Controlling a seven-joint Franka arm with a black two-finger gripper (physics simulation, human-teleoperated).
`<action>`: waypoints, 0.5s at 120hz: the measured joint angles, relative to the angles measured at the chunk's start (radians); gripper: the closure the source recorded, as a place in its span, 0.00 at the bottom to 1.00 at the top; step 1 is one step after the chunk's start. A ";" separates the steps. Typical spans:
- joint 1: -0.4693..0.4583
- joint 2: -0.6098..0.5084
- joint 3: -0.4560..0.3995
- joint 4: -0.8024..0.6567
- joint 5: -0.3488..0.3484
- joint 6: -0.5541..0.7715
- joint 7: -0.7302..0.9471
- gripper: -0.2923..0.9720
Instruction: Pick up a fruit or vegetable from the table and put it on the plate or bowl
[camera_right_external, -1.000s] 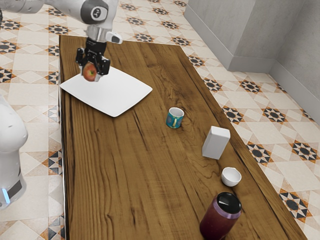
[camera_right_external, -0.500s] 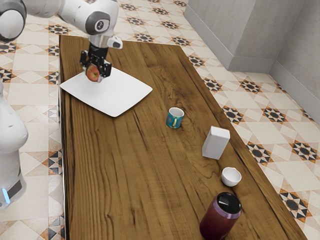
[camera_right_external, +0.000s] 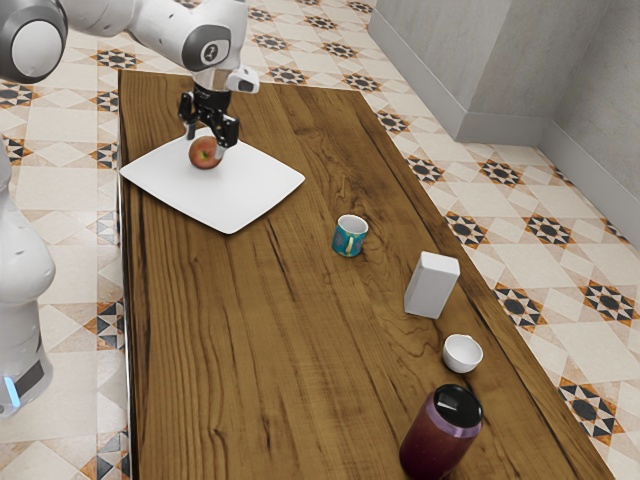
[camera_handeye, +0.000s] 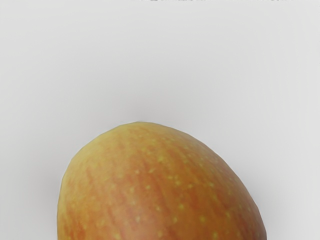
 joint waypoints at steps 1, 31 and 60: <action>0.000 0.000 0.000 0.000 0.000 0.000 0.001 0.25; -0.029 -0.010 -0.013 0.038 -0.003 0.000 0.031 0.23; -0.417 0.283 -0.198 0.660 -0.072 -0.189 0.048 0.23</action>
